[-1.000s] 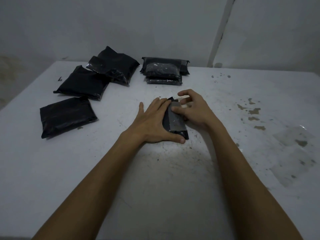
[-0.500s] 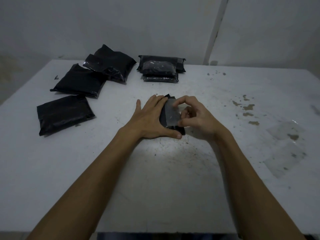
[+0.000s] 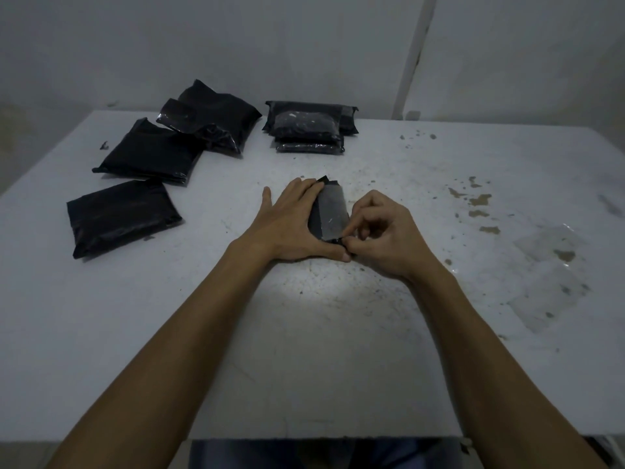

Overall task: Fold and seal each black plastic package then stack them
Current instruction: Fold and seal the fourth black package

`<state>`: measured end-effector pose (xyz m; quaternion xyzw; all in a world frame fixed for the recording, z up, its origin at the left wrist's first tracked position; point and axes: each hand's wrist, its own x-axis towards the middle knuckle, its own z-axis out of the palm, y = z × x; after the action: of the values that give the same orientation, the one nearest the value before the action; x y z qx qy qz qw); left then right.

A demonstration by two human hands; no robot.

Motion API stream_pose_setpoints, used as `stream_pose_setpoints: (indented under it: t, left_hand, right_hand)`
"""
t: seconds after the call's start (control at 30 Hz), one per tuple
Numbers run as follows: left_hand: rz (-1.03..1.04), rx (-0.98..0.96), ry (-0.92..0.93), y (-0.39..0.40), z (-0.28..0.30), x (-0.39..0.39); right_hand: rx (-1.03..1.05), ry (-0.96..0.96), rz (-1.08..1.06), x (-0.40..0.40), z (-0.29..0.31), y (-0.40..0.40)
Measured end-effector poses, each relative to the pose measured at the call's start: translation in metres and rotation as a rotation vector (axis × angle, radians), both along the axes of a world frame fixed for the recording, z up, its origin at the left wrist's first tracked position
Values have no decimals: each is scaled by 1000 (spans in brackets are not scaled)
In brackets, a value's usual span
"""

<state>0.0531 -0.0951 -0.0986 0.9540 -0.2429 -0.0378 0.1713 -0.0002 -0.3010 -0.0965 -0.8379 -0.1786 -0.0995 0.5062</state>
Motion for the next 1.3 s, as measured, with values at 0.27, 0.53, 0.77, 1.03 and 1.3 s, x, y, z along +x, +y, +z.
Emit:
stream_pose_setpoints:
  t: [0.27,0.53,0.77,1.03,1.3]
  left_hand:
    - [-19,19,24,2,2,-1]
    - [36,-74,140,0,9,4]
    - [-5,-21,85,6,8,5]
    - [-46,3,54,12,9,6]
    - [-21,1,44,10,8,7]
  right_hand:
    - [-30,-31,19,-1,0,0]
    - [-32,-4,47,-2,-1,1]
    - [-29,29,26,-5,0,3]
    - [6,94,-6,-2,-2,2]
    - [-16,-7,-106,-1,0,6]
